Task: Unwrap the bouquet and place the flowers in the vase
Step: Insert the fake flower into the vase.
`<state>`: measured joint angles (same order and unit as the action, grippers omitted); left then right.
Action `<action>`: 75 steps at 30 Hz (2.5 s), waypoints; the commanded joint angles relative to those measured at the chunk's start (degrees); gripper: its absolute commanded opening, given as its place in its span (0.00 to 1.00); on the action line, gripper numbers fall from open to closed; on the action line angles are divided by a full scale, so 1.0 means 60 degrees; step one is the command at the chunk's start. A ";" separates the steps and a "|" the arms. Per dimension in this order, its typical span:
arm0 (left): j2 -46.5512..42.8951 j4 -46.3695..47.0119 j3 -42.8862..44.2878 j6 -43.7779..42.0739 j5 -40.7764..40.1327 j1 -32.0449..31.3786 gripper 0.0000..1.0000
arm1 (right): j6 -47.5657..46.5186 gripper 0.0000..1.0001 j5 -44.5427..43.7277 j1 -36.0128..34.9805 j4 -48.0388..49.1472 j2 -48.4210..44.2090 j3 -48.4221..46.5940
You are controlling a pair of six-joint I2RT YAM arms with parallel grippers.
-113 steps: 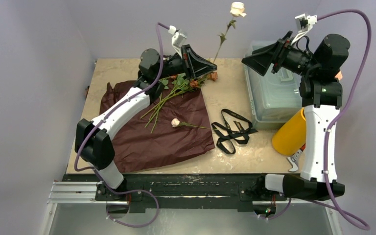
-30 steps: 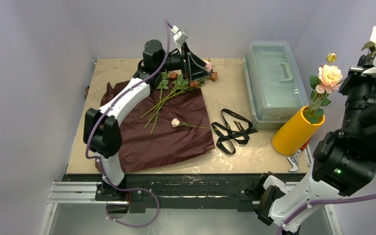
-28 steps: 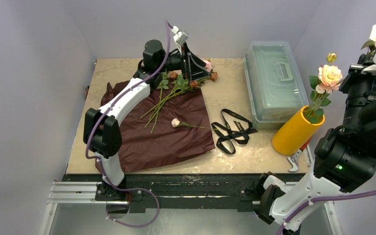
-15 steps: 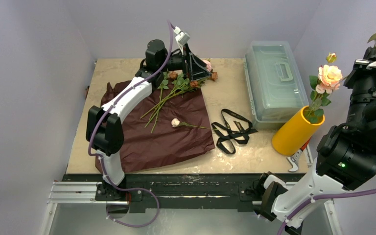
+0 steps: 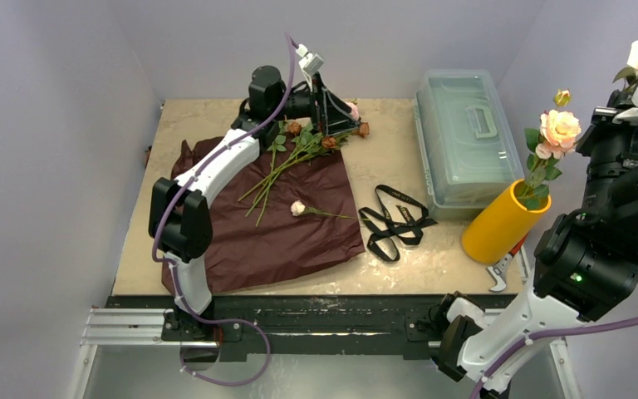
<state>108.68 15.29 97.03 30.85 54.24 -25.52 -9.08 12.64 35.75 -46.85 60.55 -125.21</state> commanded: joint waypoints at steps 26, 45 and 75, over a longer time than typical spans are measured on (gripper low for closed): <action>-0.0355 -0.0813 0.0053 -0.1065 -0.0376 0.0064 1.00 | 0.0496 0.00 0.1452 0.0055 0.1539 -0.0571 0.5020; 0.0107 -0.3023 0.0223 -0.0615 -0.2692 0.0855 1.00 | -0.1824 0.48 0.1072 0.0050 -0.0316 -0.1000 0.6167; -0.0871 -0.5146 -0.1648 -0.3246 -0.4530 0.2810 0.96 | -0.4087 0.94 0.5024 -0.0656 -0.5008 -0.0008 0.4829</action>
<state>104.12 -11.40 84.03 20.69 29.19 -8.86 -29.91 41.12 35.22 -74.91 56.86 -96.66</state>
